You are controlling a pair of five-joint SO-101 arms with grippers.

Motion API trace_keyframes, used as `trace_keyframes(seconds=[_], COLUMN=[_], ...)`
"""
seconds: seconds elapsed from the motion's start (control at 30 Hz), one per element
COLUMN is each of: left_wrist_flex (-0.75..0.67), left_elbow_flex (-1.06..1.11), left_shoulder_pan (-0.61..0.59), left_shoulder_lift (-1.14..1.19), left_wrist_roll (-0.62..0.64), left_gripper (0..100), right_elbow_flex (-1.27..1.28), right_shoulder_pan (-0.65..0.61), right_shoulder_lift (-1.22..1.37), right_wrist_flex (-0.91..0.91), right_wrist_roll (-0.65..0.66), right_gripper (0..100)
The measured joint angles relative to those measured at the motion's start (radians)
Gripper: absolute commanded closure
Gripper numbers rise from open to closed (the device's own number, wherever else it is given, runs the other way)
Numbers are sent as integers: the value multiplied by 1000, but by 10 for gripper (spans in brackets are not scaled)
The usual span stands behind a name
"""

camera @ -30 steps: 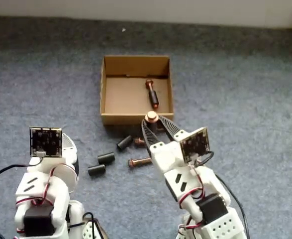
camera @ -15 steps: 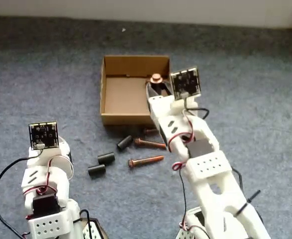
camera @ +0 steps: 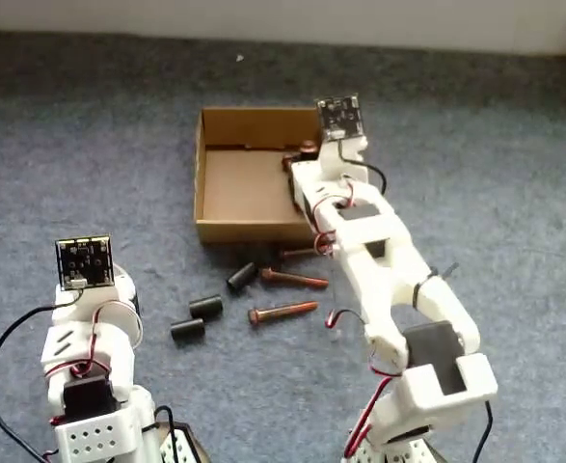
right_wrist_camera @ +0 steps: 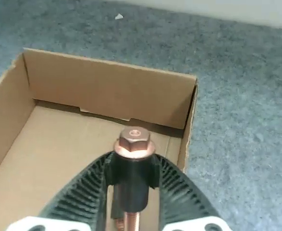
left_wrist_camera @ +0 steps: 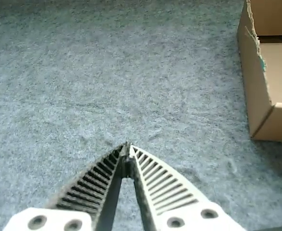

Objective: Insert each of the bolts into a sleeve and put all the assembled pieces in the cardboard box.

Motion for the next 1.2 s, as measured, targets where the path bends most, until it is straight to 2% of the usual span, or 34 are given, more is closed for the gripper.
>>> trace_keyframes(seconds=[0.23, 0.4, 0.8, 1.2], left_wrist_flex=[0, 0, 0, 0], left_elbow_flex=[0, 0, 0, 0], left_shoulder_pan=[0, 0, 0, 0], left_shoulder_lift=[0, 0, 0, 0], left_wrist_roll=[0, 0, 0, 0], left_gripper=[989, 989, 989, 989], right_elbow_flex=[-61, -72, -87, -153], right_shoulder_pan=[18, 15, 14, -63], right_shoulder_lift=[95, 95, 95, -164], right_wrist_flex=[0, 54, 107, 474], right_wrist_roll=[0, 0, 0, 0], right_gripper=[985, 903, 901, 900])
